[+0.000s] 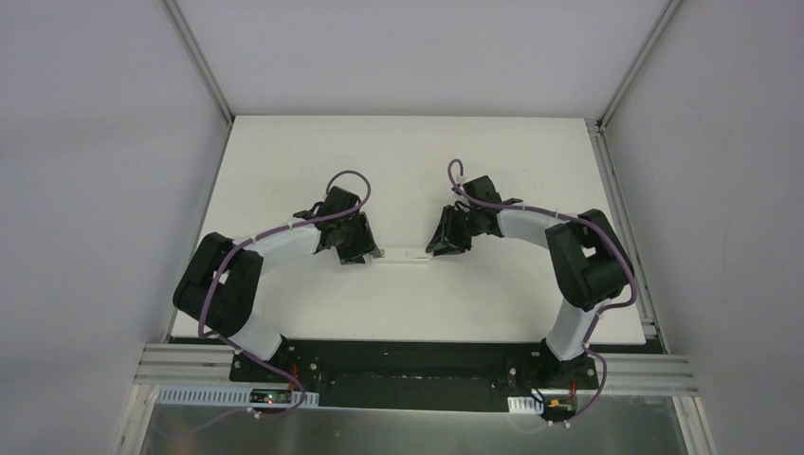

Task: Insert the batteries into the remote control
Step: Adjust the remote control at the center of the board.

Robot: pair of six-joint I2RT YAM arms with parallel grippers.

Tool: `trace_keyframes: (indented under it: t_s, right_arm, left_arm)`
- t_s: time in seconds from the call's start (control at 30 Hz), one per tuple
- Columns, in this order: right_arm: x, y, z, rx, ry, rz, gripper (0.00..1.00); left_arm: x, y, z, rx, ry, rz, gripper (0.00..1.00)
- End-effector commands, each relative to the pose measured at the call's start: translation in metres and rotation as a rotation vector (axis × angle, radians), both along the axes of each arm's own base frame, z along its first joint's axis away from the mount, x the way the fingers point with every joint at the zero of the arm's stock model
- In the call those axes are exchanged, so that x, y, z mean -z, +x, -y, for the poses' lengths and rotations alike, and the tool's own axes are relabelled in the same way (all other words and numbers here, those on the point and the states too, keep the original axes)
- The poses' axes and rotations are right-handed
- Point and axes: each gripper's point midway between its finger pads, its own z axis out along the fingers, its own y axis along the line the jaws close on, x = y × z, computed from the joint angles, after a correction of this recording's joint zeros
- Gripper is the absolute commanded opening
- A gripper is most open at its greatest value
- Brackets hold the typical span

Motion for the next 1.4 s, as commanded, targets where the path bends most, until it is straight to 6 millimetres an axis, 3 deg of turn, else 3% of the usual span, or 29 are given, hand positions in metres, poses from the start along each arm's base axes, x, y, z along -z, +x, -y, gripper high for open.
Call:
trace_keyframes:
  t_s: [0.0,0.93,1.37]
  right_arm:
    - [-0.009,0.009,0.0,-0.012,-0.012,0.04,0.33]
    - [0.005,-0.001,-0.009,-0.031,-0.034,0.035,0.44]
    - [0.026,0.0,0.004,-0.017,-0.188,0.033,0.32]
  left_arm:
    - [-0.001,0.0,-0.003,0.0,-0.004,-0.012,0.49]
    - [0.002,0.0,-0.002,-0.004,-0.006,-0.025,0.49]
    - [0.002,0.002,-0.001,0.0,-0.007,-0.024,0.49]
